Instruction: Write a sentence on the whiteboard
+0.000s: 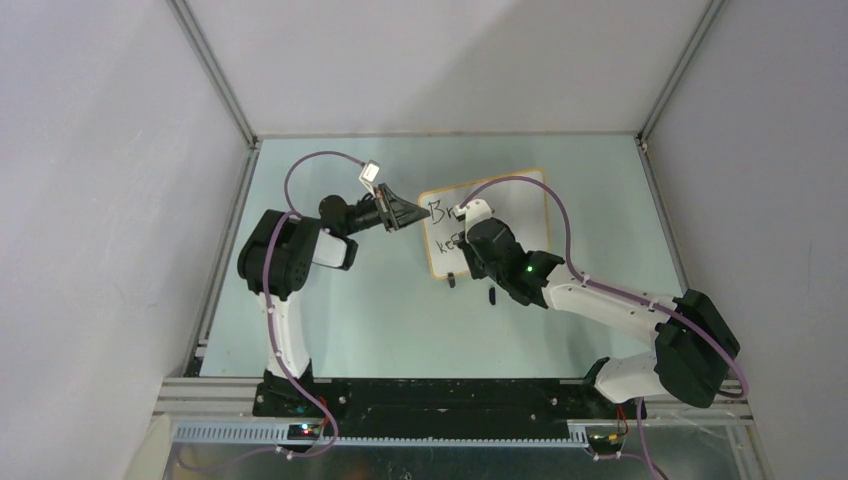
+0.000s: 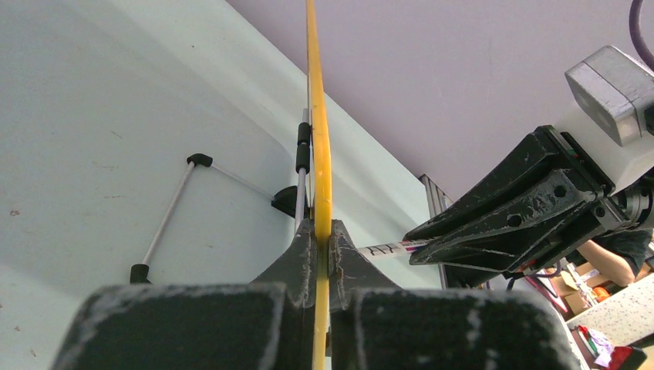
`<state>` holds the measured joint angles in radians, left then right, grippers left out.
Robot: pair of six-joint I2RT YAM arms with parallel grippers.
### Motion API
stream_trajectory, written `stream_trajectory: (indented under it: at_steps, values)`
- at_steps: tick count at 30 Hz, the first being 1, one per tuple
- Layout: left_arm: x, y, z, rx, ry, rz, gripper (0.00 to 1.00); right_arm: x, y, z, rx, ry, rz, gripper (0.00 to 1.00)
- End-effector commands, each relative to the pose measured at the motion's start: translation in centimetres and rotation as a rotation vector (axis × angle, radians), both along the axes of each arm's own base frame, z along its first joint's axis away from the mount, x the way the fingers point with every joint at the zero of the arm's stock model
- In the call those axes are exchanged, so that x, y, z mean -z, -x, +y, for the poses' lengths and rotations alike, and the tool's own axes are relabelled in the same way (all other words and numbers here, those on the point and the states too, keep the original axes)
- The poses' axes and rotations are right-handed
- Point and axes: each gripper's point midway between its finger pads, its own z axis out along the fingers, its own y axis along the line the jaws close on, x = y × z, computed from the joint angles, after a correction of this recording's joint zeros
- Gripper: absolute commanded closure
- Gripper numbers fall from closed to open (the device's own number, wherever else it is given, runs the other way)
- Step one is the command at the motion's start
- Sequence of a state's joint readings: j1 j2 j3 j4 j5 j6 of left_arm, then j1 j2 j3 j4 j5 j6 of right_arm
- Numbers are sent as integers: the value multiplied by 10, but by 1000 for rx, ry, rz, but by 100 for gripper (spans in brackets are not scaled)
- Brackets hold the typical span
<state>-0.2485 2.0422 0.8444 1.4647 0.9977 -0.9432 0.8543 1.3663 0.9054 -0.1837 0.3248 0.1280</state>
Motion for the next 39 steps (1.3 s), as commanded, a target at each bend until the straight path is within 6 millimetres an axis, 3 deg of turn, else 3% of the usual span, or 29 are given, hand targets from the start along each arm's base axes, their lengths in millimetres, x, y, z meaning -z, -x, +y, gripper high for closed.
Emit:
stream_trajectory:
  at_steps: [1,17,28,39]
  values:
    - [-16,10,-7,53,12,-84,100,-8,-1,-3,23,-3,-10,100]
    - [-16,10,-7,52,13,-84,100,-14,-9,-20,99,9,-39,100]
    - [-16,10,-7,53,12,-84,100,-43,-5,-3,21,-102,-110,100]
    - [-16,11,-7,54,12,-86,100,-39,-14,4,21,-101,-105,100]
